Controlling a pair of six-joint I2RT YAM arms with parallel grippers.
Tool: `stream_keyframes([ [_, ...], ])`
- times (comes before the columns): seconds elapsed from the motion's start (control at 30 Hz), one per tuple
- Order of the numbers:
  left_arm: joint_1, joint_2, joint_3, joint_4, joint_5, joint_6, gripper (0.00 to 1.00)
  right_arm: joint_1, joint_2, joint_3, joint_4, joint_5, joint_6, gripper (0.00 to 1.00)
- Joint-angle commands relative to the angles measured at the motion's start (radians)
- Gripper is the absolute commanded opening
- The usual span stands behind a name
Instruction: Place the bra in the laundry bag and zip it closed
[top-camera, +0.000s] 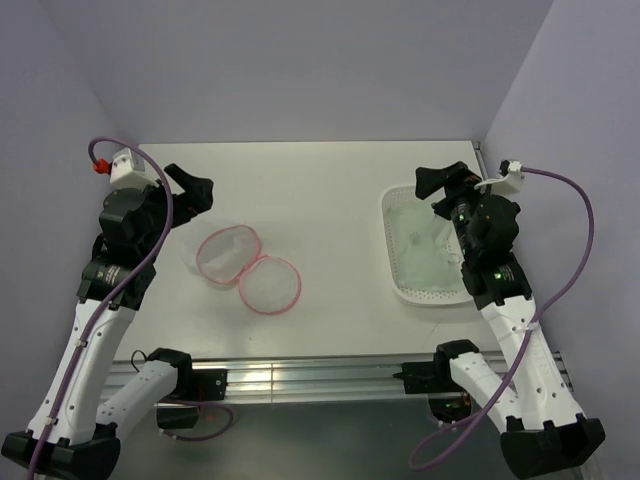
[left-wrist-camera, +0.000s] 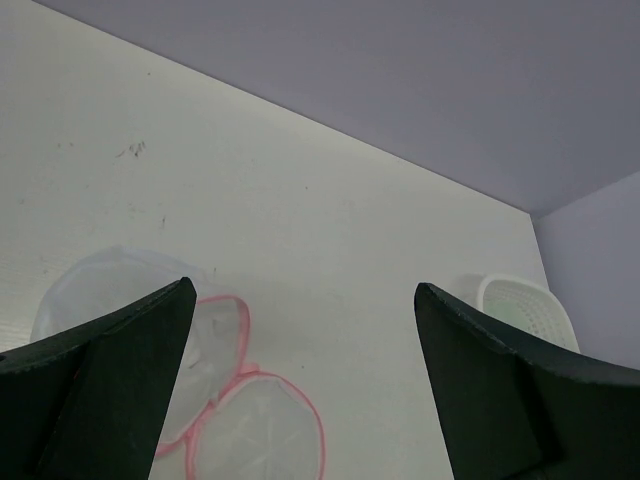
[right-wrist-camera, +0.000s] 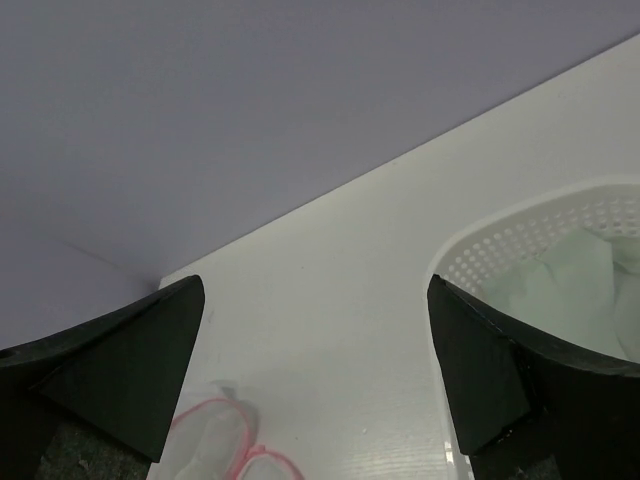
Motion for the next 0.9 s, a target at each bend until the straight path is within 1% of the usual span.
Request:
stream_keyframes([
  [0.0,0.003,-0.001,0.008,0.041,0.032,0.019,0.99,-0.003,0.017,0.058,-0.034,0.036,-0.021,1.00],
  [0.2,0.003,0.005,0.011,0.042,0.047,0.016,0.99,-0.003,0.075,0.119,-0.143,0.111,-0.036,1.00],
  [0.4,0.003,0.024,0.014,0.038,0.064,0.010,0.99,-0.006,0.213,0.191,-0.287,0.147,-0.041,1.00],
  [0.43,0.003,0.031,0.015,0.038,0.065,0.010,0.99,-0.011,0.252,0.194,-0.302,0.159,-0.028,1.00],
  [0.6,0.003,0.050,0.017,0.038,0.090,0.005,0.99,-0.029,0.354,0.176,-0.316,0.176,-0.001,0.99],
  [0.67,0.003,0.055,0.019,0.035,0.098,0.005,0.99,-0.046,0.392,0.184,-0.335,0.173,0.022,0.98],
  [0.73,0.003,0.061,0.022,0.031,0.101,0.004,0.99,-0.058,0.437,0.171,-0.352,0.206,0.041,0.96],
  [0.83,0.003,0.068,0.025,0.030,0.104,0.008,0.99,-0.120,0.493,0.122,-0.323,0.234,0.044,0.96],
  [0.87,0.003,0.071,0.023,0.030,0.105,0.005,0.99,-0.181,0.518,0.118,-0.319,0.218,0.045,0.93],
])
